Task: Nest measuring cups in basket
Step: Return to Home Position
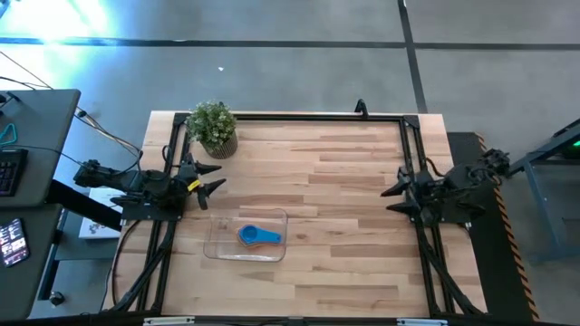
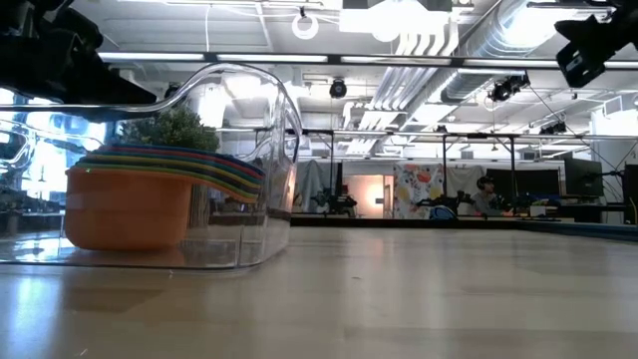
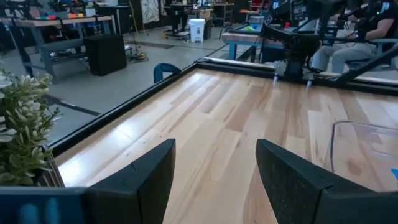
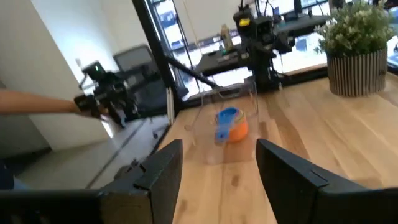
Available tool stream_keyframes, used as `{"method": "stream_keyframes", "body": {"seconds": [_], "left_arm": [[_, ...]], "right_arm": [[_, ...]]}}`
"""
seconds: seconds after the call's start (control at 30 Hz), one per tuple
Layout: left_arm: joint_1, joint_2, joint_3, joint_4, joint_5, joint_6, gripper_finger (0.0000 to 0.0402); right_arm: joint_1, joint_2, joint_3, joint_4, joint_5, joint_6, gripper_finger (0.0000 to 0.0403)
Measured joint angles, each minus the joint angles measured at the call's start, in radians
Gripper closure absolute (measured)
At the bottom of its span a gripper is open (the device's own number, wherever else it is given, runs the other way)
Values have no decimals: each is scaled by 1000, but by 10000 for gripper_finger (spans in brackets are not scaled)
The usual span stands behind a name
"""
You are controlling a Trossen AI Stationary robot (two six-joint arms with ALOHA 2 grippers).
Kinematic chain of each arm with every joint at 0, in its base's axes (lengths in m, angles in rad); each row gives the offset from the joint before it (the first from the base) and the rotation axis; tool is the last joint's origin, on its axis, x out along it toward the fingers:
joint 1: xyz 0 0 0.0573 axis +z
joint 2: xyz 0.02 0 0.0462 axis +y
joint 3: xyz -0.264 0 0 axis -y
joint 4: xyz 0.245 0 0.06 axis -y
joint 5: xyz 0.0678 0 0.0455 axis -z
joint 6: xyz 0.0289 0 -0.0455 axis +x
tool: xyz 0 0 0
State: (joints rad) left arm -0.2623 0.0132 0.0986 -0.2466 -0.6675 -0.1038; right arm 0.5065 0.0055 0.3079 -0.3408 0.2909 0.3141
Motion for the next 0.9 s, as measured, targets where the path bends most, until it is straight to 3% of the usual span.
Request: {"method": "stream_keyframes", "body": {"seconds": [0.17, 0.33, 0.6, 0.9], "left_arm": [[0, 0, 0, -2, 0, -14, 186], [0, 0, 0, -3, 0, 85, 186], [0, 0, 0, -3, 2, 100, 186], [0, 0, 0, -3, 2, 98, 186]], "right_arm": [[0, 0, -114, 116, 12, 10, 206], [-1, 0, -222, 133, 76, 118, 206], [-9, 19, -207, 56, 145, 148, 206], [-9, 22, -200, 20, 111, 107, 206]]}}
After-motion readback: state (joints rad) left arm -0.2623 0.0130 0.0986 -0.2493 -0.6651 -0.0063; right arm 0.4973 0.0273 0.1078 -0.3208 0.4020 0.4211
